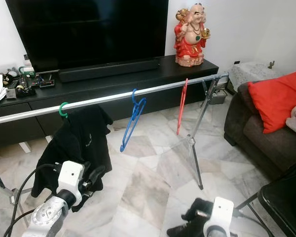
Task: Hang hanger
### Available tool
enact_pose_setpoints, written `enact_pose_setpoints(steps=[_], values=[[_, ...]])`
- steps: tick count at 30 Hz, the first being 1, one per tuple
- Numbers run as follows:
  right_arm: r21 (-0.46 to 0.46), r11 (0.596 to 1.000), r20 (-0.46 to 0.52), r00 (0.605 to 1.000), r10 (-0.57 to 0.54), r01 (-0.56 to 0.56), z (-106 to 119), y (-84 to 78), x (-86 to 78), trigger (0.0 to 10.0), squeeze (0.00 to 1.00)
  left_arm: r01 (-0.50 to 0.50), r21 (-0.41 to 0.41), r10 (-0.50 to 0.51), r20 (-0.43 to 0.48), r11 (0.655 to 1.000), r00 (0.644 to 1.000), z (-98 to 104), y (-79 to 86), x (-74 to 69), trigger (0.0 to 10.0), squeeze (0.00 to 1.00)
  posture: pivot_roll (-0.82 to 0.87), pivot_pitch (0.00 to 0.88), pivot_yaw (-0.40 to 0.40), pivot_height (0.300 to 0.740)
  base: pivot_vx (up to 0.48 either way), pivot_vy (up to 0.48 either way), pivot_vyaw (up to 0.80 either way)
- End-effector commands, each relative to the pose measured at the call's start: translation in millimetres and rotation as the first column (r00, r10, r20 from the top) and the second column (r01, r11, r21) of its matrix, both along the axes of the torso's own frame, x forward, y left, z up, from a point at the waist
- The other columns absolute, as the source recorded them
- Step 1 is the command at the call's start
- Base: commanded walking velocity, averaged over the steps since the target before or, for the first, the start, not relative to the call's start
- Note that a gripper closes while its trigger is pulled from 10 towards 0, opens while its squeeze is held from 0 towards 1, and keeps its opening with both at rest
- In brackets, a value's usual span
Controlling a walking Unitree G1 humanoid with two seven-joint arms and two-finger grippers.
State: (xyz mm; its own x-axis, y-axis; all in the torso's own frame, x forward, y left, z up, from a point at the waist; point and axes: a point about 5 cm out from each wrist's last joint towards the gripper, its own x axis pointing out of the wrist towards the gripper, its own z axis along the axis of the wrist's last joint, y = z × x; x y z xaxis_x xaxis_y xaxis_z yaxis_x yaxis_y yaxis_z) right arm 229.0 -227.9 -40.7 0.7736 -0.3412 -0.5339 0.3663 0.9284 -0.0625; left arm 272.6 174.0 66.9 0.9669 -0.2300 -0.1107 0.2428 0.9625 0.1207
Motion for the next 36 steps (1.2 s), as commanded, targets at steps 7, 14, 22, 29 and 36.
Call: enact_pose_setpoints(steps=[7,14,22,29,36], values=[[-0.119,0.991,0.057,0.997,-0.054,0.06,11,-20.5,0.9,10.0,0.0,-0.014,0.022,0.013,0.034,1.0,0.999,11,10.2,9.8,10.0,0.0,0.09,0.0,0.032,0.74,0.0,0.0,0.0],[-0.167,0.978,0.128,0.986,-0.105,0.126,19,-26.0,1.9,10.0,0.0,0.004,-0.01,-0.003,0.03,1.0,1.0,9,4.9,8.7,10.0,0.0,0.09,0.0,0.039,0.74,0.0,0.0,0.0],[-0.16,0.979,0.138,0.985,-0.107,0.129,18,-22.0,2.8,10.0,0.0,0.031,-0.014,-0.03,0.025,0.999,0.999,10,1.1,10.3,10.0,0.0,0.09,0.0,0.046,0.74,0.0,0.0,0.0],[-0.152,0.98,0.138,0.985,-0.106,0.127,18,-18.5,4.5,10.0,0.0,0.049,-0.021,-0.048,0.021,0.999,0.999,10,-1.2,10.1,10.0,0.0,0.09,0.0,0.047,0.74,0.291,0.0,0.0],[-0.116,0.985,0.133,0.984,-0.115,0.131,17,-16.7,6.0,10.0,0.0,0.064,-0.024,-0.064,0.014,0.998,0.998,9,-3.2,9.1,10.0,0.0,0.1,0.0,0.048,0.74,0.311,0.0,-0.33]])
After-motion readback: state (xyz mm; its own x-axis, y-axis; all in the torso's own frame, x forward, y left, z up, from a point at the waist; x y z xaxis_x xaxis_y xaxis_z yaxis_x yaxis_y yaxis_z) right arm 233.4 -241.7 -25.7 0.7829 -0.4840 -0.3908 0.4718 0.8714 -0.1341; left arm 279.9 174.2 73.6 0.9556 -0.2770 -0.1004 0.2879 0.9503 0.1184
